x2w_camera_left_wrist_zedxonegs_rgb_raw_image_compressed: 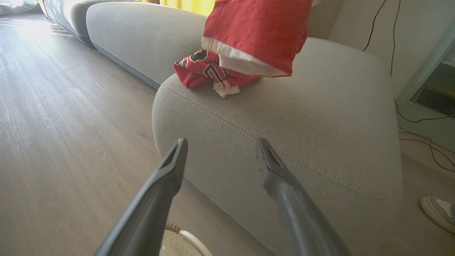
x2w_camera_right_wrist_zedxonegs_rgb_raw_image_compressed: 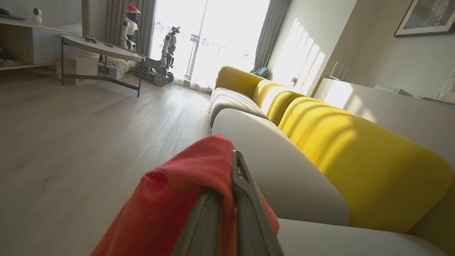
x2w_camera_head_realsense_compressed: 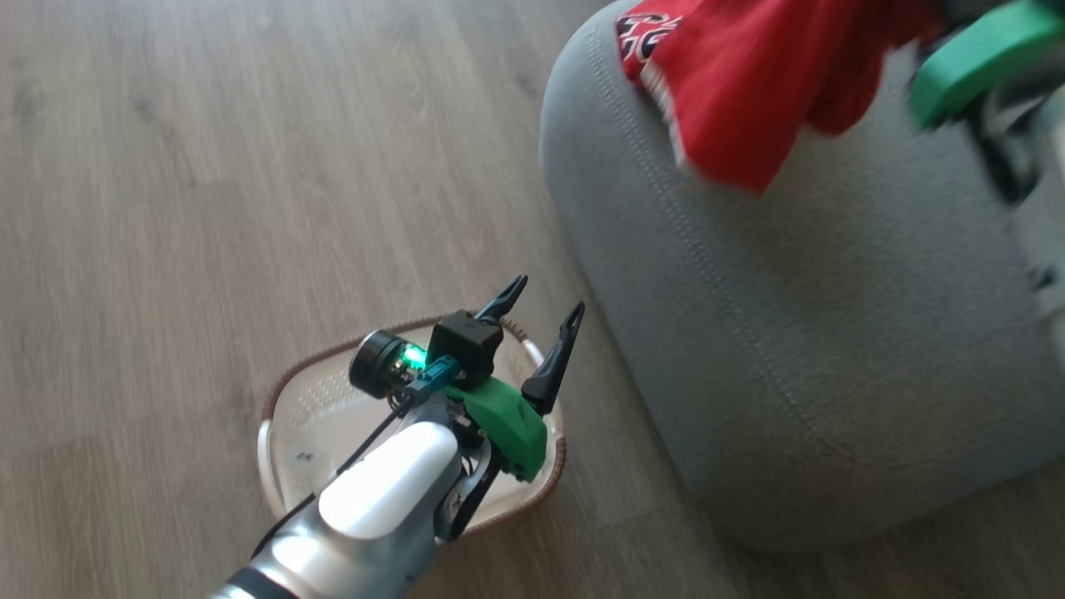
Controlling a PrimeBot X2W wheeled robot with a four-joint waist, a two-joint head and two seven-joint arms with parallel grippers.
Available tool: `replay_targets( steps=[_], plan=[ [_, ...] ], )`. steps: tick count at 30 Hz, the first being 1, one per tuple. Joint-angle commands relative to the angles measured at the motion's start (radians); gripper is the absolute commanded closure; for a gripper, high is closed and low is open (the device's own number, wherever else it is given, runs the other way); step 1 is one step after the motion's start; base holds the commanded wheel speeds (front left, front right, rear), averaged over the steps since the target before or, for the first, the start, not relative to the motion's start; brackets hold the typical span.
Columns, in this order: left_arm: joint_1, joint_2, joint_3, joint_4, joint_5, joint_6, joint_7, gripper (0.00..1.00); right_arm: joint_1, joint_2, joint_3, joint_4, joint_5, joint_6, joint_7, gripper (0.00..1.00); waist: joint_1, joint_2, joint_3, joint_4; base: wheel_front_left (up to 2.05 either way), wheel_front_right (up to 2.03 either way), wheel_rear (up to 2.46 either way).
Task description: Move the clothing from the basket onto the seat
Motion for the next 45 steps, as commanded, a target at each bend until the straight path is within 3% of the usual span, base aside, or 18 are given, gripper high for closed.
replay_targets(
  steps=[1, 9, 17, 25, 33, 34, 37, 45],
  plan=[
    [-0.048, 0.018, 0.020, -0.031, 0.016, 0.006, 0.002, 0.00, -0.100, -0.027, -0.018, 0.001, -0.011, 0.000, -0.012, 1.00, 0.0000, 0.0000, 0.060, 0.054, 0.00, 0.00, 0.00],
    [-0.083, 0.027, 0.015, -0.080, 0.041, 0.026, -0.002, 0.00, -0.316, -0.116, -0.121, 0.151, -0.072, 0.000, -0.020, 1.00, 0.0000, 0.0000, 0.168, 0.144, 0.00, 0.00, 0.00],
    [-0.126, 0.036, -0.006, -0.160, 0.079, 0.047, 0.005, 0.00, -0.382, -0.164, -0.340, 0.264, -0.229, 0.000, -0.038, 1.00, 0.0000, 0.0000, 0.274, 0.240, 0.00, 0.00, 0.00],
    [-0.139, 0.052, -0.019, -0.195, 0.096, 0.065, 0.016, 0.00, -0.210, -0.077, -0.596, 0.391, -0.392, 0.000, -0.041, 1.00, 0.0000, 0.0000, 0.331, 0.267, 0.00, 0.00, 0.00],
    [-0.133, 0.074, -0.015, -0.213, 0.093, 0.081, 0.018, 0.00, -0.115, 0.021, -0.731, 0.375, -0.540, 0.000, -0.041, 1.00, 0.0000, 0.0000, 0.328, 0.246, 0.00, 0.00, 0.00],
    [-0.132, 0.076, -0.014, -0.215, 0.092, 0.083, 0.018, 0.00, -0.111, 0.032, -0.743, 0.363, -0.550, 0.000, -0.041, 0.96, 0.0000, 0.0000, 0.326, 0.241, 0.00, 0.00, 0.00],
    [-0.129, 0.082, -0.014, -0.221, 0.089, 0.085, 0.018, 0.00, -0.094, 0.062, -0.769, 0.325, -0.571, 0.000, -0.041, 0.00, 0.0000, 0.0000, 0.315, 0.225, 0.00, 0.00, 0.00],
    [-0.108, 0.098, 0.006, -0.237, 0.069, 0.099, 0.007, 0.00, -0.036, 0.120, -0.699, 0.275, -0.557, 0.000, -0.041, 0.00, 0.0000, 0.0000, 0.263, 0.175, 0.00, 0.00, 0.00]
  ],
)
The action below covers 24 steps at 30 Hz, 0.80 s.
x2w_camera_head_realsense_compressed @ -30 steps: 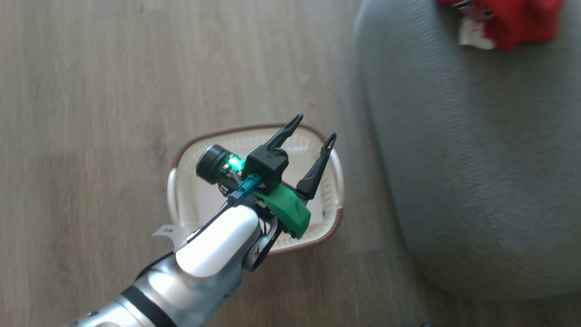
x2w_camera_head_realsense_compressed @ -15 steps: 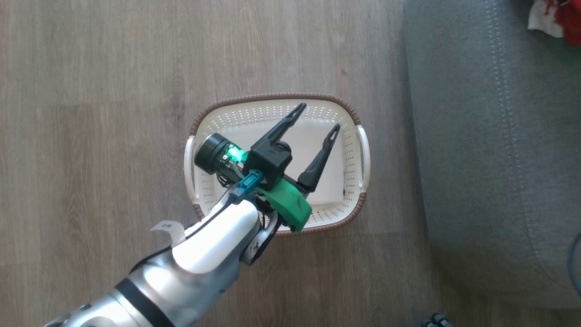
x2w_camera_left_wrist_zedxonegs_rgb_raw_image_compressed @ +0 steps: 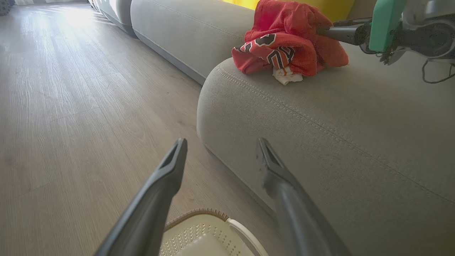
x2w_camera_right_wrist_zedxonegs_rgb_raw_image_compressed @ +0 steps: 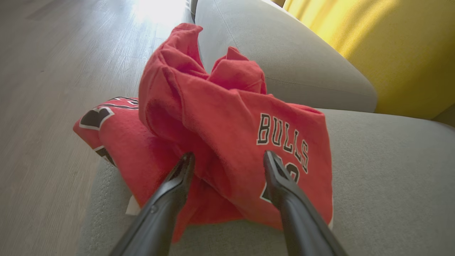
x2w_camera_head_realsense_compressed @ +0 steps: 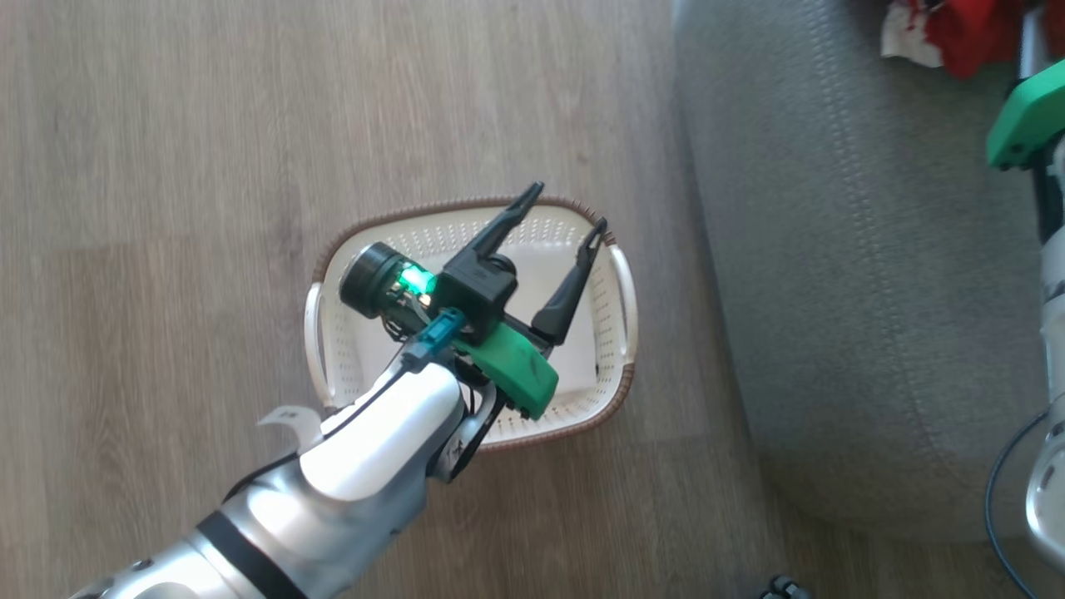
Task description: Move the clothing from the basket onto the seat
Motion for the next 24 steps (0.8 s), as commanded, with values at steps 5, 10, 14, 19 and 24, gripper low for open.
replay_targets(
  steps=[5, 10, 14, 19, 24],
  plan=[
    [0.030, 0.029, 0.066, -0.047, -0.023, 0.022, -0.025, 0.00, 0.037, 0.015, 0.089, -0.063, 0.065, 0.000, -0.009, 0.00, -0.0001, -0.0001, -0.066, -0.030, 0.00, 0.00, 0.00],
    [0.085, 0.055, 0.114, -0.047, -0.056, 0.036, -0.039, 0.00, 0.084, 0.024, 0.204, -0.093, 0.168, 0.000, -0.009, 0.00, -0.0001, -0.0001, -0.150, -0.036, 0.00, 0.00, 0.00],
    [0.135, 0.077, 0.162, -0.052, -0.086, 0.053, -0.044, 0.00, 0.117, 0.029, 0.280, -0.114, 0.245, 0.000, -0.009, 0.00, -0.0001, -0.0001, -0.209, -0.028, 0.00, 0.00, 0.00],
    [0.220, 0.104, 0.230, -0.068, -0.118, 0.080, -0.048, 0.00, 0.174, 0.038, 0.343, -0.141, 0.353, 0.000, -0.009, 0.00, -0.0001, -0.0001, -0.279, -0.002, 0.00, 0.00, 0.00],
    [0.314, 0.135, 0.321, -0.115, -0.118, 0.107, -0.048, 0.00, 0.250, 0.057, 0.385, -0.186, 0.428, 0.000, -0.009, 0.00, -0.0001, -0.0001, -0.337, 0.031, 0.00, 0.00, 0.00]
  ],
)
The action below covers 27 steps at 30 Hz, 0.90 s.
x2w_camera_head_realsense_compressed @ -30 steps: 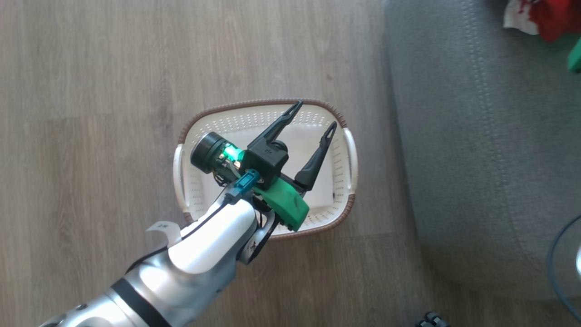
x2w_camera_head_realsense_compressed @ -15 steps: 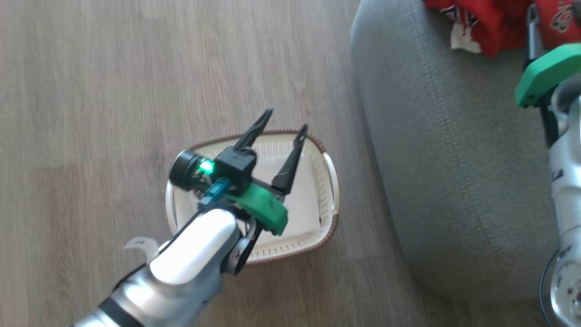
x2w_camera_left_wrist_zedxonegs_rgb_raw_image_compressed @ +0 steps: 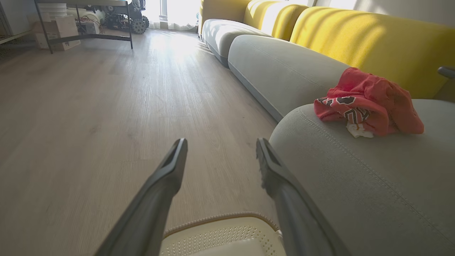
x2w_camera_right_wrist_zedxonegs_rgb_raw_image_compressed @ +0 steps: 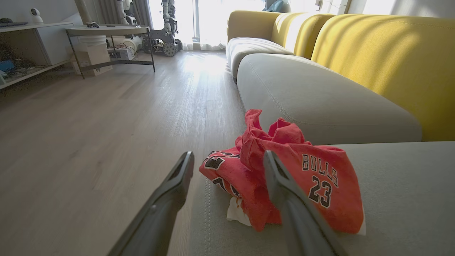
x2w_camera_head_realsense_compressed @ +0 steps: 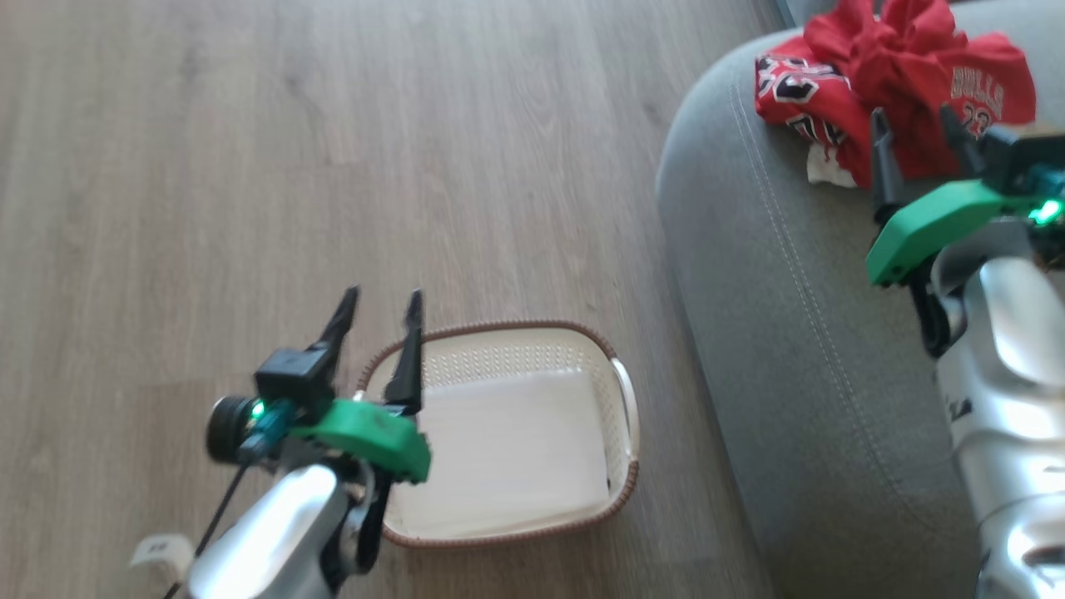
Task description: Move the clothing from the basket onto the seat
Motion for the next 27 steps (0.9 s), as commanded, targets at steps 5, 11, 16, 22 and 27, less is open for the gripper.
replay_targets(
  steps=[5, 11, 16, 22, 27],
  plan=[
    [0.088, 0.068, 0.131, -0.073, 0.013, 0.016, -0.012, 0.00, 0.088, 0.060, 0.025, -0.112, 0.066, 0.000, -0.009, 0.00, 0.0000, -0.0001, -0.078, 0.060, 0.00, 0.00, 0.00],
    [0.211, 0.092, 0.205, -0.102, 0.019, 0.024, -0.012, 0.00, 0.210, 0.105, 0.027, -0.196, 0.096, 0.000, -0.009, 0.00, 0.0000, -0.0001, -0.128, 0.099, 0.00, 0.00, 0.00],
    [0.303, 0.098, 0.258, -0.132, 0.025, 0.030, -0.012, 0.00, 0.319, 0.127, 0.018, -0.285, 0.087, 0.000, -0.009, 0.00, 0.0000, -0.0001, -0.158, 0.123, 0.00, 0.00, 0.00],
    [0.393, 0.099, 0.306, -0.180, 0.039, 0.040, -0.012, 0.00, 0.449, 0.133, 0.052, -0.406, 0.120, 0.000, -0.009, 0.00, 0.0000, -0.0001, -0.173, 0.135, 0.00, 0.00, 0.00],
    [0.462, 0.100, 0.342, -0.222, 0.052, 0.049, -0.012, 0.00, 0.549, 0.133, 0.099, -0.488, 0.167, 0.000, -0.009, 0.00, 0.0000, -0.0001, -0.184, 0.133, 0.00, 0.00, 0.00]
  ],
)
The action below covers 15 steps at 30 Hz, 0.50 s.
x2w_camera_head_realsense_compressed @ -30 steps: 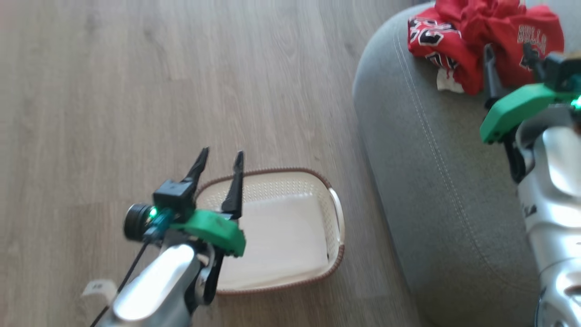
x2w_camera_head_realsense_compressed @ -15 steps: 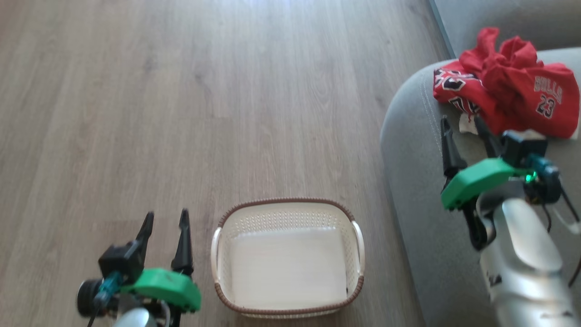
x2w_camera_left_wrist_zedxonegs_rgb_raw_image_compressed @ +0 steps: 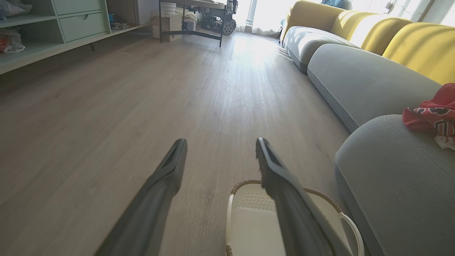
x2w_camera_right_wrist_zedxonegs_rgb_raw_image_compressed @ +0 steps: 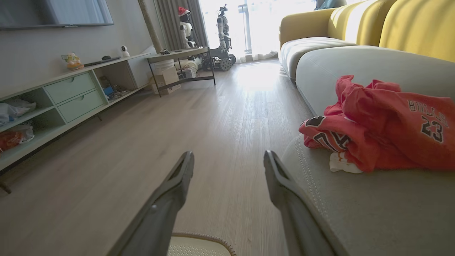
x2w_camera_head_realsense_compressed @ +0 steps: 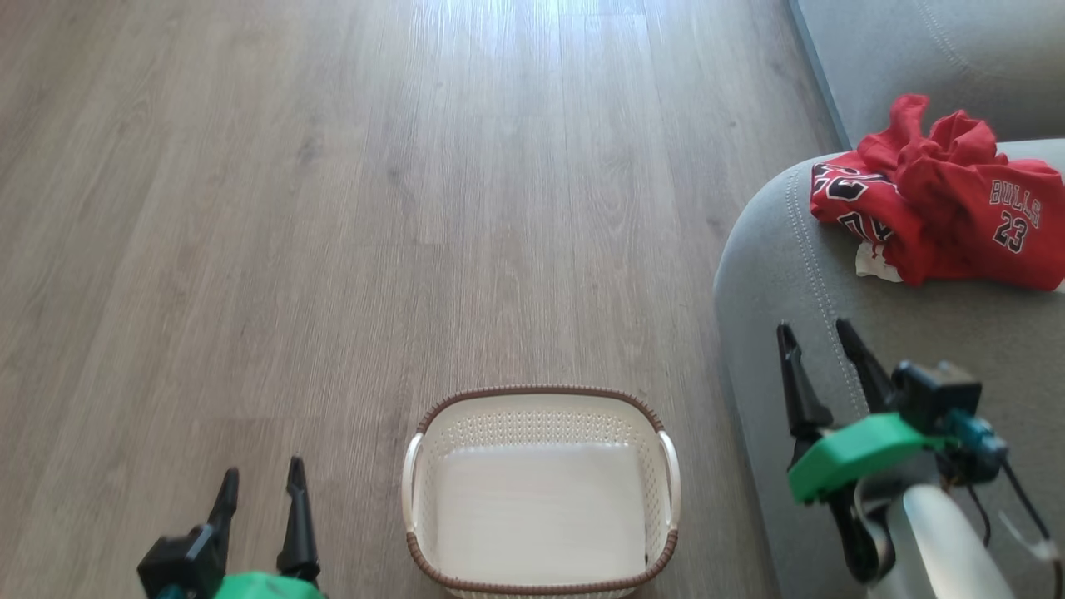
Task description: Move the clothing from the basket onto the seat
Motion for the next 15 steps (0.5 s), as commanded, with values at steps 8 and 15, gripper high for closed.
replay_targets(
  steps=[8, 15],
  plan=[
    [0.061, 0.024, 0.086, -0.079, 0.027, 0.004, -0.012, 0.00, 0.108, 0.011, 0.057, -0.137, 0.030, 0.000, -0.009, 0.00, 0.0000, -0.0001, -0.015, -0.006, 0.00, 0.00, 0.00],
    [0.095, 0.020, 0.102, -0.076, 0.034, -0.006, -0.012, 0.00, 0.161, 0.011, 0.040, -0.165, 0.024, 0.000, 0.000, 0.00, 0.0000, -0.0001, -0.021, -0.009, 0.00, 0.00, 0.00]
  ],
)
